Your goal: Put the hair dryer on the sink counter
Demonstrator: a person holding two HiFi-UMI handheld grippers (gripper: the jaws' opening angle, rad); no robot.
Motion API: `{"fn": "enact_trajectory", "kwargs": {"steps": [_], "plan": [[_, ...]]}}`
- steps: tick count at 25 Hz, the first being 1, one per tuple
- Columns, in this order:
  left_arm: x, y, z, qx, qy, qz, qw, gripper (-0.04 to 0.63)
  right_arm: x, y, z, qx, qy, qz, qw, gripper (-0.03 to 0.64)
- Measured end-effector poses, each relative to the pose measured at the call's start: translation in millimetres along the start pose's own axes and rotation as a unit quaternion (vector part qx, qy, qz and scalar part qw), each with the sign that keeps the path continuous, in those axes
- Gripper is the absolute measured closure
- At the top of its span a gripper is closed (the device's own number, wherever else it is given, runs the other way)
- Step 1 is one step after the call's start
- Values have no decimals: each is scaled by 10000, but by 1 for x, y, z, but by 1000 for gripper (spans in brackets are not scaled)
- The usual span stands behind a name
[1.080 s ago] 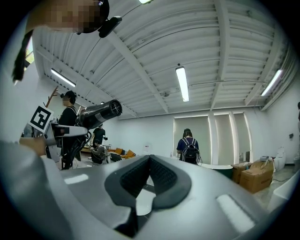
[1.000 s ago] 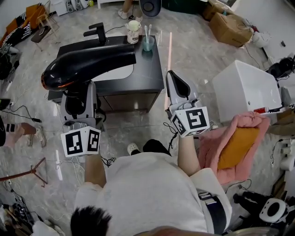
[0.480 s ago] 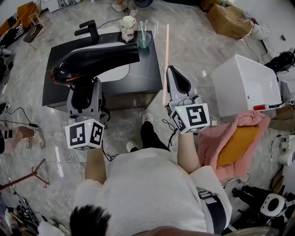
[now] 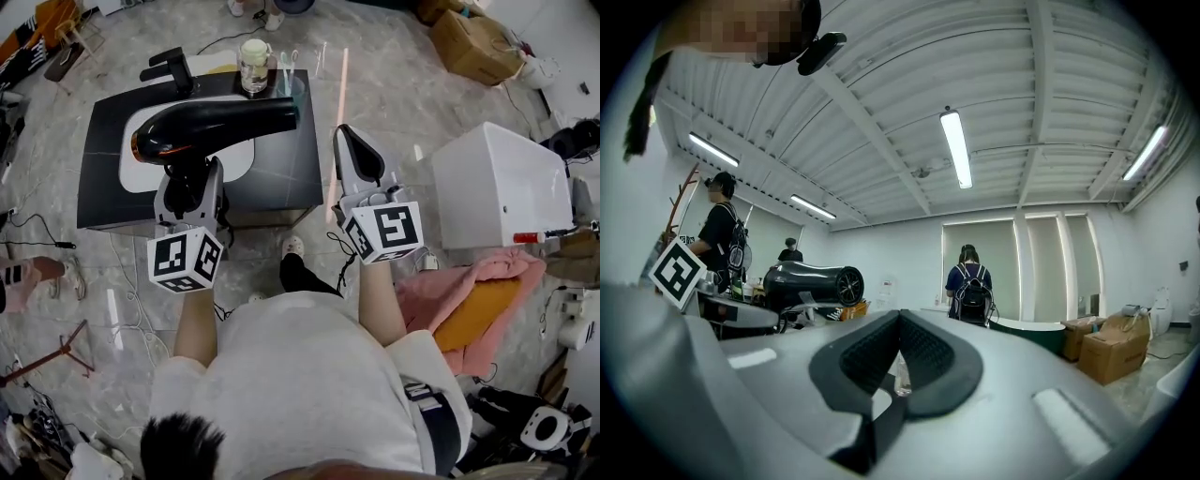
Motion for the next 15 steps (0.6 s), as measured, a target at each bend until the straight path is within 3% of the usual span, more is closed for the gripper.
{"fn": "enact_trajectory", "kwargs": {"steps": [15], "plan": [[13, -94, 83, -1134, 207, -136, 9932, 347, 70, -57, 28, -207, -152, -130, 9996, 604]]}}
Point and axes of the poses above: the fingertips, and each gripper's own axes: y backward along the fingers, x to its right, z out of its underside, the point moved 2 cm from there along y, backward along the fingers
